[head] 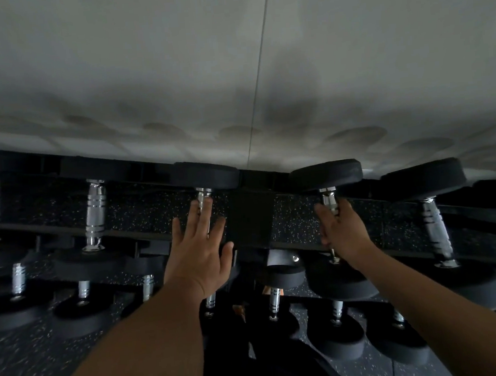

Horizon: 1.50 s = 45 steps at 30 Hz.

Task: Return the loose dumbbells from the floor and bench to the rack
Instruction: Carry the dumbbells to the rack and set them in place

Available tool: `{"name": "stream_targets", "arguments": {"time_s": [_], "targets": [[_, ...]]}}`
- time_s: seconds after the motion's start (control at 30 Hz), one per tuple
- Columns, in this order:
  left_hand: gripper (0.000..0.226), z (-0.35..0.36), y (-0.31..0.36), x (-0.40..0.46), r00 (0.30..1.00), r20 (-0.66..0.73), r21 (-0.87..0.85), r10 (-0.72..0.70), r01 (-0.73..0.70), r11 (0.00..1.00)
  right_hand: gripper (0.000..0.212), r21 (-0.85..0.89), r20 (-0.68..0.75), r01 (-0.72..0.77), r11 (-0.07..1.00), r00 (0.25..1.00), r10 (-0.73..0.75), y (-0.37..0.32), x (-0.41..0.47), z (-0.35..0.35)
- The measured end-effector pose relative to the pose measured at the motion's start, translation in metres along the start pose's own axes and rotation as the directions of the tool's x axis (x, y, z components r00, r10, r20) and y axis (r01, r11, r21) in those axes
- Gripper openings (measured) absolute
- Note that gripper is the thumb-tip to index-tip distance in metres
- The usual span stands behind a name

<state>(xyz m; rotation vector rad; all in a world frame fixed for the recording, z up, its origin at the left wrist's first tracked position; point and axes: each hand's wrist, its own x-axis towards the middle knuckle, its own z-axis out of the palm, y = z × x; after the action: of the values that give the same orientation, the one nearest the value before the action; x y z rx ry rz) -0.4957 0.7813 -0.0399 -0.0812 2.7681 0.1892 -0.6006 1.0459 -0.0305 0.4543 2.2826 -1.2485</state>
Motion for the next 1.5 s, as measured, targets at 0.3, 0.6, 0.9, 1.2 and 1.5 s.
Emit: {"name": "stream_targets", "arguments": {"time_s": [0.3,0.6,0.9,1.2,1.5], "targets": [[0.067,-0.001,0.001,0.0,1.0,0.021,-0.007,0.0,0.0,1.0,0.022,0.275,-0.079,-0.037,0.961,0.995,0.061,-0.009,-0.007,0.026],[0.068,-0.003,0.001,0.001,0.999,0.046,0.004,0.006,-0.007,1.0,0.02,0.218,-0.068,-0.029,0.975,0.997,0.045,0.002,-0.014,0.039],[0.068,-0.002,0.001,0.0,0.997,0.07,0.015,0.013,-0.014,1.0,0.028,0.17,-0.048,-0.048,0.984,0.997,0.057,0.005,-0.008,0.059],[0.064,-0.002,0.002,-0.001,0.998,0.064,-0.001,0.011,-0.011,1.0,0.029,0.117,-0.07,-0.045,0.992,0.996,0.054,0.008,-0.01,0.057],[0.061,0.0,0.002,-0.003,1.0,-0.014,-0.044,0.019,-0.019,0.999,0.039,-0.108,-0.056,-0.024,0.994,0.998,0.018,0.008,-0.024,0.054]]}}
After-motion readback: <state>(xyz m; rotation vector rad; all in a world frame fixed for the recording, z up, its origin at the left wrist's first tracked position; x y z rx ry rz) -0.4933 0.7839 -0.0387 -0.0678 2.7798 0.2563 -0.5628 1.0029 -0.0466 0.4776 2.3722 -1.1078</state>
